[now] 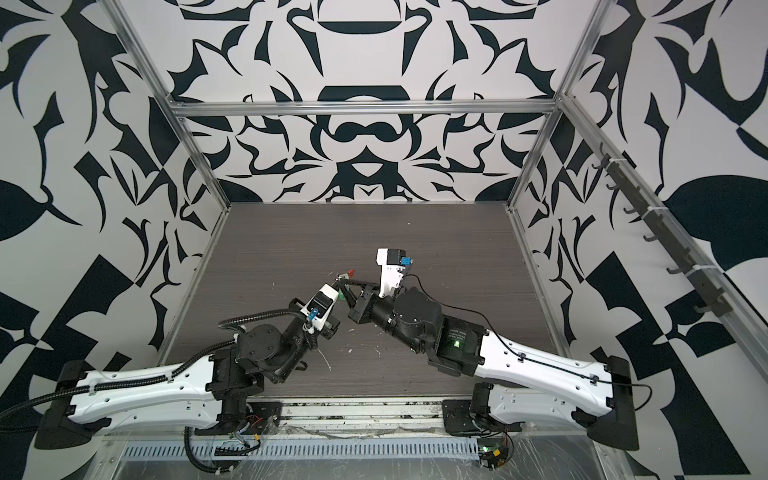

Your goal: Remove the keys from the keyring

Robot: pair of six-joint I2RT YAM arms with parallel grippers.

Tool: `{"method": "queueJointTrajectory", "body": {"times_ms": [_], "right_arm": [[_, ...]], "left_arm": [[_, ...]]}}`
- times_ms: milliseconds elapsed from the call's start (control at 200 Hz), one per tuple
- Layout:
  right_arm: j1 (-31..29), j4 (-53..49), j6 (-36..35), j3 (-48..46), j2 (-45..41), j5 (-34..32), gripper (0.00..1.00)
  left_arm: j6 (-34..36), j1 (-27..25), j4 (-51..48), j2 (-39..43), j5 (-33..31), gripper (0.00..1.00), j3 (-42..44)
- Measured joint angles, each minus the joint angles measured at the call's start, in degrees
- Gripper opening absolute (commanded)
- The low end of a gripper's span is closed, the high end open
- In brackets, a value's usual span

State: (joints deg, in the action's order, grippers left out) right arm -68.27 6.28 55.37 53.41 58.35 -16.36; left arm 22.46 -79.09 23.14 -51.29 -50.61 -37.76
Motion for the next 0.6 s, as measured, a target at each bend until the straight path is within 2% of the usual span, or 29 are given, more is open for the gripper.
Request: {"method": "queueJointTrajectory", "body": {"times_ms": [275,425,600], "right_arm": [[-0.09,-2.58,-0.48,-0.02,-0.46,0.28,0.0],[-0.07,-7.08,-2.82,0.7,-1.49,1.51,0.0],[0.76,-14.16,-6.97,4.74,-1.64,5.97,0.0]], "left_arm": [[-2.89,0.0,-5.51,2.51,3.43,0.0,-0.04],[-5.86,0.0,-12.85,4.5,8.13,0.0,-0.74],[-8.46,0.0,-18.97,6.69,13.97,0.0,-2.21]]}}
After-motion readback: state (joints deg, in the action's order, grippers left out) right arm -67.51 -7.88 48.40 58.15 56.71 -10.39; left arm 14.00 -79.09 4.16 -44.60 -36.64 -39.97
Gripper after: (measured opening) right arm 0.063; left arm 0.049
